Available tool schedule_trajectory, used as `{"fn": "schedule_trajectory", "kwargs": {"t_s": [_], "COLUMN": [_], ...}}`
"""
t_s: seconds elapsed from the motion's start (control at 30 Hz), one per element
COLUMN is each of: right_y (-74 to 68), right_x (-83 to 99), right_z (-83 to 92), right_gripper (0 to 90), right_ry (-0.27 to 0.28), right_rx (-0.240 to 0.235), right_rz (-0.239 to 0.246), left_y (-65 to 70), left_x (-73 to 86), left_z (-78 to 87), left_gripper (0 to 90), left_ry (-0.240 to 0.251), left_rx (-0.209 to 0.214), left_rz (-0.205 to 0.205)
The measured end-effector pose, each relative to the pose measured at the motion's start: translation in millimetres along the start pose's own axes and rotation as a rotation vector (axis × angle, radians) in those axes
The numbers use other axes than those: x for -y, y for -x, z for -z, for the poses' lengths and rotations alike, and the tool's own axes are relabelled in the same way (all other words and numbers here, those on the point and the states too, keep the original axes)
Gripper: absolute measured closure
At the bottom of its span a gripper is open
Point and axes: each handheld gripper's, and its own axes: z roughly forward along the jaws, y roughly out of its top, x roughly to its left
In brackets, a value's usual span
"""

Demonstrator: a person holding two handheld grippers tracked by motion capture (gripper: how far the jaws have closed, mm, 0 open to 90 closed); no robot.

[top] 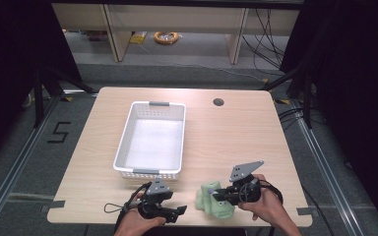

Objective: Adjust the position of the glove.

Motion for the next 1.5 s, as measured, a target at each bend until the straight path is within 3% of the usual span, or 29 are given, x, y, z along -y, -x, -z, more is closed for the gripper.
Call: {"fn": "schedule_trajectory", "kwargs": {"t_s": [0.2,0.23,0.33,0.4,0.43,0.47,0.5,0.53,0.57,0.63,0.7,0.77,0.87,0.9,0.93,1.03,1.1,1.13,1.2,1.27,1.3,1.37,1.43,1.5], "right_y": [7.1,7.0,8.9,8.9,8.0,8.0,4.7,4.7,-0.6,-6.5,-12.9,-17.7,-22.2,-24.0,-26.0,-31.2,-31.8,-29.6,-30.1,-27.6,-27.5,-26.0,-27.0,-27.1], "right_x": [2.6,3.1,4.1,4.6,4.4,4.4,4.5,4.5,5.0,8.8,15.9,25.3,35.8,38.3,40.0,43.5,45.8,47.3,48.3,49.8,50.2,50.4,49.9,50.4], "right_z": [-12.6,-14.3,-16.5,-17.9,-17.0,-17.0,-12.4,-12.4,-3.2,5.2,12.6,14.9,19.7,19.8,20.4,16.4,12.4,9.5,7.3,3.3,1.7,0.5,2.0,2.0], "right_gripper": [79.8,78.3,70.7,68.1,61.9,61.9,56.3,56.3,53.6,52.7,52.7,52.6,52.0,51.8,51.0,50.6,50.5,50.6,51.5,58.0,60.8,65.9,71.7,76.6], "right_ry": [-0.046,-0.056,-0.060,-0.056,-0.051,-0.051,-0.049,-0.049,-0.039,-0.034,-0.037,-0.022,-0.004,0.003,-0.016,-0.054,-0.079,-0.083,-0.105,-0.118,-0.108,-0.105,-0.129,-0.113], "right_rx": [0.005,0.005,0.035,0.026,0.052,0.052,0.066,0.066,0.110,0.137,0.182,0.221,0.218,0.216,0.220,0.210,0.207,0.218,0.214,0.204,0.200,0.196,0.195,0.188], "right_rz": [0.016,0.010,0.012,0.010,0.008,0.008,-0.004,-0.004,-0.020,-0.028,-0.066,-0.111,-0.154,-0.166,-0.166,-0.179,-0.193,-0.173,-0.191,-0.183,-0.186,-0.168,-0.171,-0.173], "left_y": [8.9,9.8,12.3,13.2,13.2,13.9,11.6,11.6,12.2,12.2,10.0,9.7,9.6,9.2,10.4,9.8,7.5,5.8,5.9,6.4,5.5,3.8,5.2,4.1], "left_x": [-15.4,-20.9,-28.0,-29.9,-32.3,-33.9,-38.4,-38.4,-40.0,-44.9,-48.8,-52.0,-55.9,-57.5,-58.1,-61.1,-63.4,-64.3,-64.7,-64.3,-64.1,-63.6,-61.6,-61.0], "left_z": [-4.6,-8.2,-16.8,-19.5,-22.1,-24.6,-27.2,-27.2,-29.5,-34.0,-35.5,-40.2,-44.4,-46.1,-48.6,-53.7,-57.3,-60.0,-60.8,-64.8,-67.5,-70.6,-71.8,-72.0], "left_gripper": [33.5,33.9,36.7,37.5,38.4,38.4,39.7,39.9,40.3,41.2,41.8,43.3,43.8,43.9,44.4,44.7,44.3,44.3,44.3,44.8,44.9,45.3,49.5,52.1], "left_ry": [0.039,0.024,0.023,0.016,0.020,0.018,-0.003,-0.003,0.003,0.001,-0.025,-0.011,-0.039,-0.050,-0.038,-0.052,-0.054,-0.049,-0.064,-0.075,-0.101,-0.106,-0.121,-0.127], "left_rx": [0.003,0.016,0.014,0.021,0.024,0.026,0.027,0.027,0.029,0.036,0.036,0.037,0.032,0.053,0.047,0.046,0.076,0.098,0.094,0.112,0.111,0.129,0.137,0.136], "left_rz": [-0.059,-0.098,-0.124,-0.117,-0.132,-0.121,-0.163,-0.163,-0.155,-0.147,-0.178,-0.177,-0.173,-0.188,-0.163,-0.153,-0.137,-0.122,-0.113,-0.112,-0.136,-0.143,-0.117,-0.134]}}
